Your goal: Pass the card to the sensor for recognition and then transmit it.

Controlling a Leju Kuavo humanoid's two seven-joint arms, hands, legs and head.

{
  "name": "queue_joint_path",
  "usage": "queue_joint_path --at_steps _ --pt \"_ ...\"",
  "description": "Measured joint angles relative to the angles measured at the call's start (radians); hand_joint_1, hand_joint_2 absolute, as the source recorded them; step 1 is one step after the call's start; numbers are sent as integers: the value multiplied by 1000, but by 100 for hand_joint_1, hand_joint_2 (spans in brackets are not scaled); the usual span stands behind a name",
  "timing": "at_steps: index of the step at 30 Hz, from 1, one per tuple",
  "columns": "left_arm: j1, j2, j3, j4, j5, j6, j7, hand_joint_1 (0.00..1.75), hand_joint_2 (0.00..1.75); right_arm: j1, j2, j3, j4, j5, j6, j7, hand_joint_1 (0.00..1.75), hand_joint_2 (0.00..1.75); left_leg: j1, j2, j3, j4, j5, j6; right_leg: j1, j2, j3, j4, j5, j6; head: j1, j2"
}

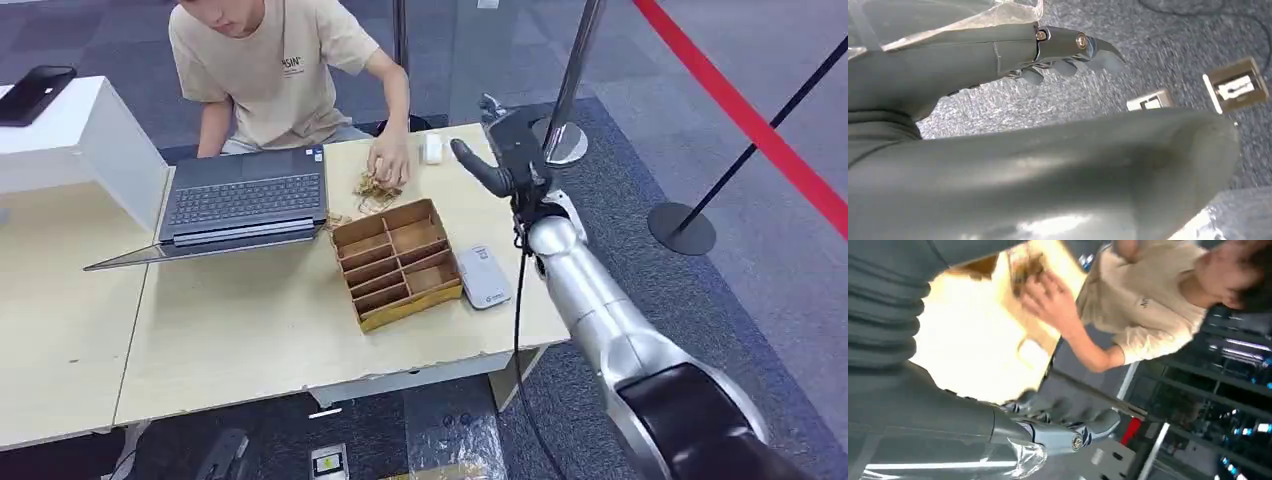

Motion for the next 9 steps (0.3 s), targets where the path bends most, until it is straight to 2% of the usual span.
queue_joint_path --at_steps 4,9 --pt "13 10 9 0 14 20 -6 0 0 146 -15 -49 -198 -96 4 22 0 0 0 0 0 0 0 0 0 0 0 0 0 0 0 0" --pt "28 22 23 1 24 40 -23 0 0 310 -24 -93 -431 -148 0 25 0 0 0 0 0 0 0 0 0 0 0 0 0 0 0 0"
